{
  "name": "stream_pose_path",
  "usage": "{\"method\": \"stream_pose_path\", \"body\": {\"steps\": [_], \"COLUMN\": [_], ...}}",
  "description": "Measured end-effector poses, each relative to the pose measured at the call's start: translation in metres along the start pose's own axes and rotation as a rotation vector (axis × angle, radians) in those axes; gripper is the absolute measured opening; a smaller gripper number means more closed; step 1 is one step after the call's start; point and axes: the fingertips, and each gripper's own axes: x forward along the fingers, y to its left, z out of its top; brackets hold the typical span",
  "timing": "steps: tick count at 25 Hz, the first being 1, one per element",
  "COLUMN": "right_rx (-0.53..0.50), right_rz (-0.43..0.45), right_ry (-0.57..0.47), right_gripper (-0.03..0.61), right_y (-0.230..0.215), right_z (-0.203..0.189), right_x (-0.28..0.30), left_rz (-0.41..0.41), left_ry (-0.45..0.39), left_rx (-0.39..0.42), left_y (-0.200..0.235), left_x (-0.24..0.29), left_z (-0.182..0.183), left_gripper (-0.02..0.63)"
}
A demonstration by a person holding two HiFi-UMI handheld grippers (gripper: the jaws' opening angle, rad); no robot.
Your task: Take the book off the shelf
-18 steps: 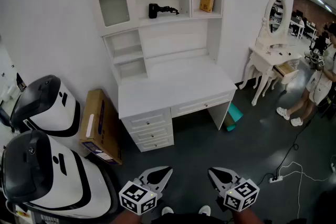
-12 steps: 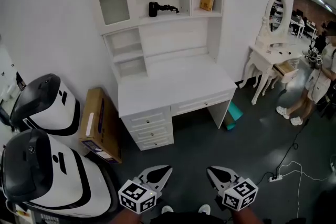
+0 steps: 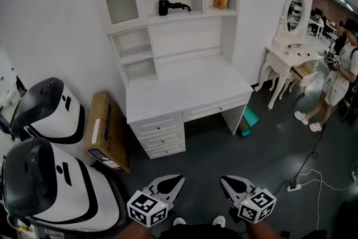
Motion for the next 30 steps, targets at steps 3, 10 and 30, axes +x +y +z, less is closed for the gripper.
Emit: {"method": "stream_pose_path", "body": {"steps": [3,10,30], "right_rx": [0.01,0.066,0.07], "right_rz": [-0.015,-0.051,-0.117], "right_ry": [-0.009,0.026,0.036], "right_gripper": [0.031,0.031,0.031], "right_y": [0.003,0.008,0.002], "right_z": [-0.002,-0.023,-0.028], "right_x": [0.004,0.022,0.065], "left_rz": [-0.005,-0.046,-0.09], "left_ry": [0.002,0.023,0.058], "left_rx": [-0.003,-0.028,-0.053], "left_y": [0.006,0.023,0.073], "left_x": [-0.003,-0.013,0.0], "left_z": [-0.002,-0.011,-0.027], "left_gripper": [0.008,0.008,0.008]}}
